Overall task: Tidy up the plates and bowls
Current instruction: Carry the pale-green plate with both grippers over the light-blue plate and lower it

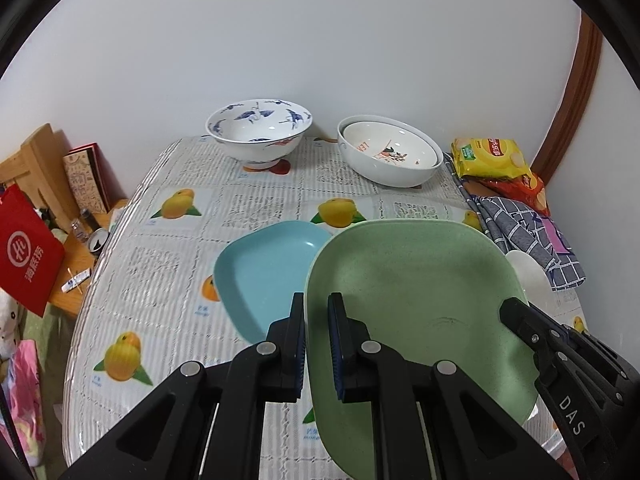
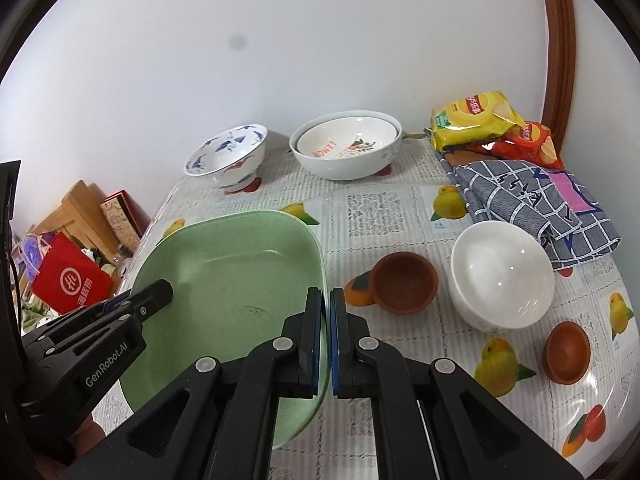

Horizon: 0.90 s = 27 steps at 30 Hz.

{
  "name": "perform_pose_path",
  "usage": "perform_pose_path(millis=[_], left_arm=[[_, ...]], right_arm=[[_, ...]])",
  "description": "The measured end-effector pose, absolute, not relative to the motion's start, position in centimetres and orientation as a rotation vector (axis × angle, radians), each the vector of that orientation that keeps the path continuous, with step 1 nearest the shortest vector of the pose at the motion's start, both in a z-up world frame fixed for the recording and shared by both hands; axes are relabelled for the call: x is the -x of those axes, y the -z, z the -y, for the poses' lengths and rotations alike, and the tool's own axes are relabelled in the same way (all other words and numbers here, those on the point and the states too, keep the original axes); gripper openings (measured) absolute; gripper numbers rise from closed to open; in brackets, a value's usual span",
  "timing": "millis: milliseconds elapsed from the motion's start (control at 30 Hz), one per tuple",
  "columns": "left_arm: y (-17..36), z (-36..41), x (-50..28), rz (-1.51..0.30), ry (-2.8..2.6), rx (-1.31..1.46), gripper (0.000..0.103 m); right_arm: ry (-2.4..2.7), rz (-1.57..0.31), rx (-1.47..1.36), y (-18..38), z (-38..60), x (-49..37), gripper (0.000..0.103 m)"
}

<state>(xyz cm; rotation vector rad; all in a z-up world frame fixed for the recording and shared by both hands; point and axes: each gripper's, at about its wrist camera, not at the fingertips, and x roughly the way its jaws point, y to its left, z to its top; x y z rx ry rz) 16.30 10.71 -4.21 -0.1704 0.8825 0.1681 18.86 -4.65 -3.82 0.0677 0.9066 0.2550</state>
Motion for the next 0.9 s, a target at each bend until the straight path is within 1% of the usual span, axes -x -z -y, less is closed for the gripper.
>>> perform_pose_path(millis=[533,900], left_arm=[[1.6,-13.0,-14.2,-0.840,-0.198,0.210,0.011],[1.2,-13.6,-13.9,-0.829,-0.200,0.223,0.011]], right_arm=[[-0.314,-0.899,-0.049,1.8,2.3,-17.7,0.004],[-0.325,-0.887,-0.057,1.0,1.6,-17.7,0.004]])
